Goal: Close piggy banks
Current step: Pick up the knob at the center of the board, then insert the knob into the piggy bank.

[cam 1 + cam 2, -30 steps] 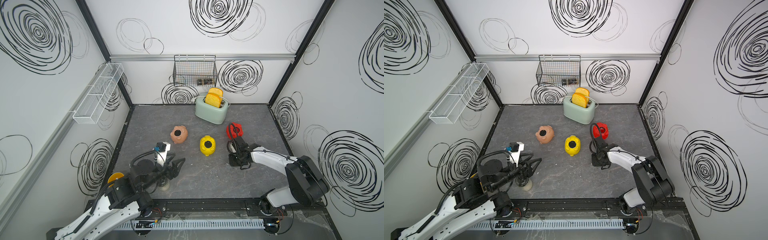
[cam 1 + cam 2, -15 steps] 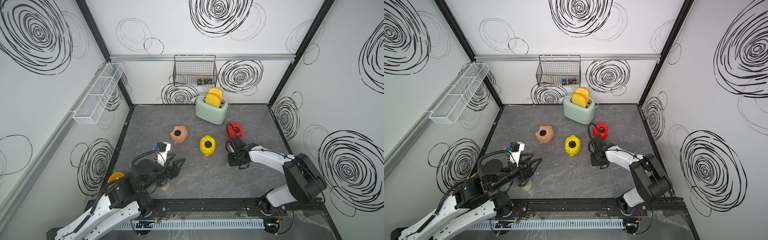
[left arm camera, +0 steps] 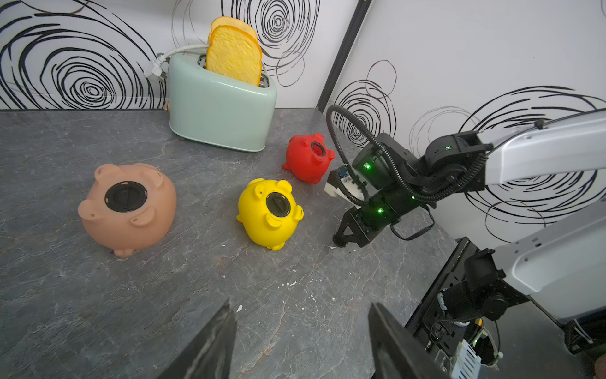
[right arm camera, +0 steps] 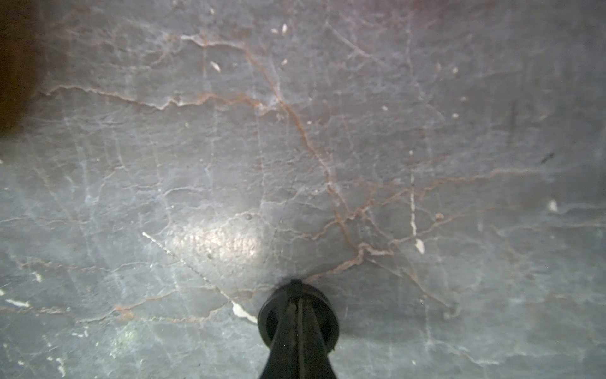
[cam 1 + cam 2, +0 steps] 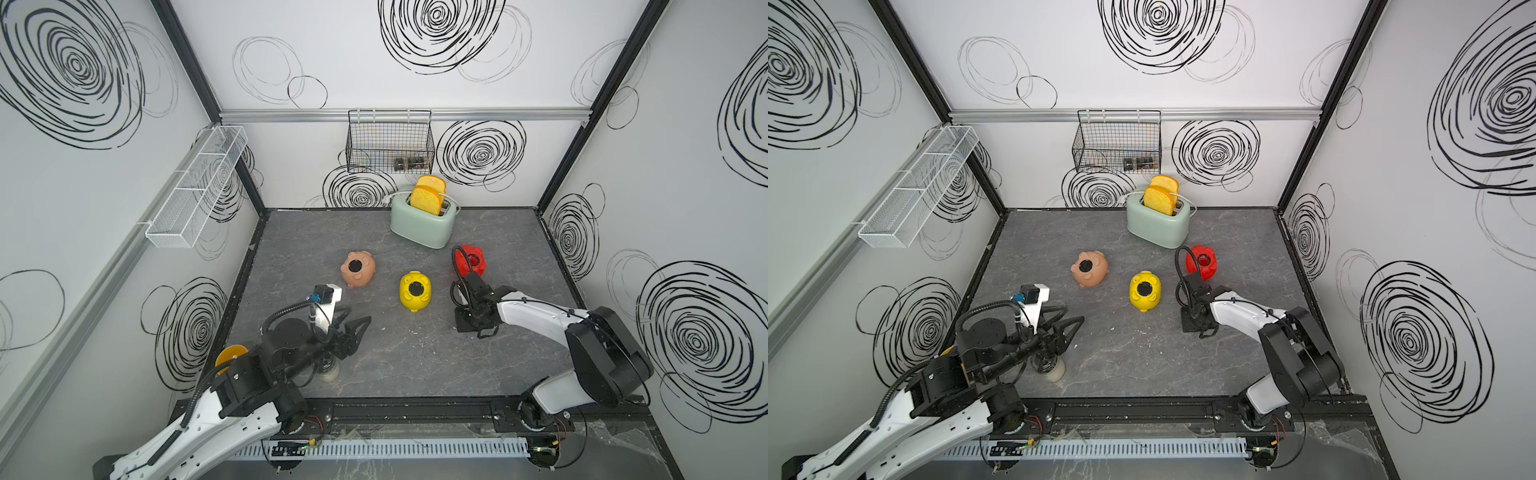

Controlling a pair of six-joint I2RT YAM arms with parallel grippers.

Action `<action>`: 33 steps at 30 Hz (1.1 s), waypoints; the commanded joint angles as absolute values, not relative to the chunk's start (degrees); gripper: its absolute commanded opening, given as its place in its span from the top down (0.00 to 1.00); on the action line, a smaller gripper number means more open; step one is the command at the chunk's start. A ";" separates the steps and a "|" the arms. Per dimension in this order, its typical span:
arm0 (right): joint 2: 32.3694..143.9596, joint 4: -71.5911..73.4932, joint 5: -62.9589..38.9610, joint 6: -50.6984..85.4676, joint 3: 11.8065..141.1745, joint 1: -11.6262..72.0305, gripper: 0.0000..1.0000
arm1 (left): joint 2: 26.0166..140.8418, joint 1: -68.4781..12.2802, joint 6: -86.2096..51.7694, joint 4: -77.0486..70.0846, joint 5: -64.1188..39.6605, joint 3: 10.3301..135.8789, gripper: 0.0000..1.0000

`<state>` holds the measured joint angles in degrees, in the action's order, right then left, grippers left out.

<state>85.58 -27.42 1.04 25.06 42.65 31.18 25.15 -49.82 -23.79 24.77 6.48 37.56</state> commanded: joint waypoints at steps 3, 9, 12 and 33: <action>83.11 -30.68 1.09 24.10 43.72 31.62 1.00 | 25.41 -50.00 -23.82 22.94 5.99 36.74 0.32; 78.76 -32.57 0.03 19.41 47.51 26.26 1.00 | 25.44 -50.19 -23.99 22.88 5.91 36.65 0.31; 78.50 -34.24 -0.13 17.20 51.76 23.25 1.00 | 25.83 -50.10 -23.82 22.97 5.82 36.74 0.31; 96.47 -36.03 -4.21 9.05 79.74 11.42 1.00 | 26.33 -50.19 -23.73 23.13 6.25 36.74 0.33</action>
